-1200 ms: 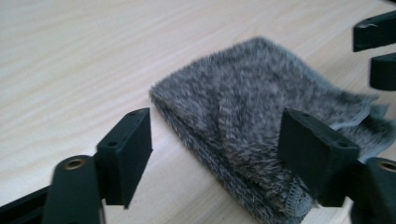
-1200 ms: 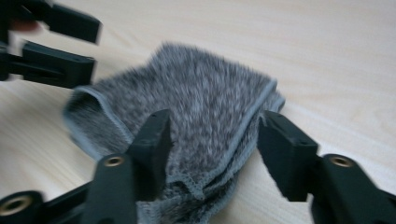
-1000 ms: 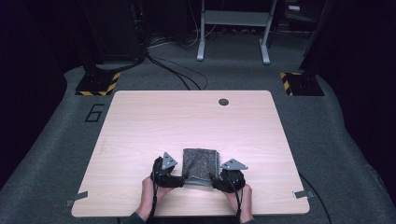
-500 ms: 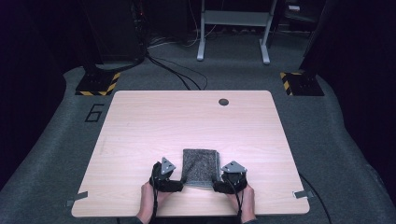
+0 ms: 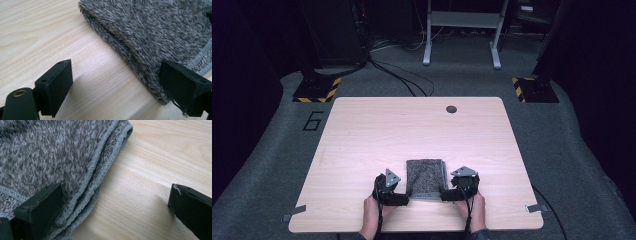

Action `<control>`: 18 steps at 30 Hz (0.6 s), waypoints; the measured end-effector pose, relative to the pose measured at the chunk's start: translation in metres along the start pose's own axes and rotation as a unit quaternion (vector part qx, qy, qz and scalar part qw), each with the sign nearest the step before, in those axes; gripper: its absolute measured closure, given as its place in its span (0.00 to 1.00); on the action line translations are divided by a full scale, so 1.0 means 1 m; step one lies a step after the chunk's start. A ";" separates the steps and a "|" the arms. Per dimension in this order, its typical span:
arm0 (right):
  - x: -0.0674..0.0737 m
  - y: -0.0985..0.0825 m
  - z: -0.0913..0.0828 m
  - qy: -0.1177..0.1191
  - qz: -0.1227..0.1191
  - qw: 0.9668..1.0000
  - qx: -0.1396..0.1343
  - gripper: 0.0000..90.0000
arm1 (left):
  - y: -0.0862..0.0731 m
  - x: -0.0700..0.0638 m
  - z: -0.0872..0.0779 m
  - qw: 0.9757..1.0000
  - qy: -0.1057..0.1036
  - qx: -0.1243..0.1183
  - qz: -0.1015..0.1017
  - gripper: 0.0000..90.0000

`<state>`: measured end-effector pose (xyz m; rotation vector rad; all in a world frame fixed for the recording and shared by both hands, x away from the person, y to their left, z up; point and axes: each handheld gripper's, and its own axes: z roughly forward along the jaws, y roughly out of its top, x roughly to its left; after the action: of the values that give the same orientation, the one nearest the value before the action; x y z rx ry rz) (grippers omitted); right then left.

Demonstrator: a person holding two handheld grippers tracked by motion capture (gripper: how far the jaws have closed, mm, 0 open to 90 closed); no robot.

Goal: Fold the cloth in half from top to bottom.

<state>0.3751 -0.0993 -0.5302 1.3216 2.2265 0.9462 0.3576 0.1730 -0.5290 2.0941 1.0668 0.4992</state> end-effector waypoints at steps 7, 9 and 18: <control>0.001 -0.001 0.000 -0.004 0.003 1.000 -0.003 0.00 | 0.000 0.000 -0.001 1.000 0.003 -0.004 0.004 0.14; 0.001 -0.001 0.000 -0.002 0.004 1.000 -0.005 0.00 | 0.000 -0.001 -0.001 1.000 0.008 -0.005 0.004 0.12; -0.008 -0.010 -0.016 0.019 0.027 0.998 -0.049 0.00 | -0.001 0.007 -0.023 0.999 0.021 -0.032 -0.007 0.04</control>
<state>0.3631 -0.1155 -0.5260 1.3353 2.1523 1.0936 0.3468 0.1888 -0.5140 2.0260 1.0748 0.5643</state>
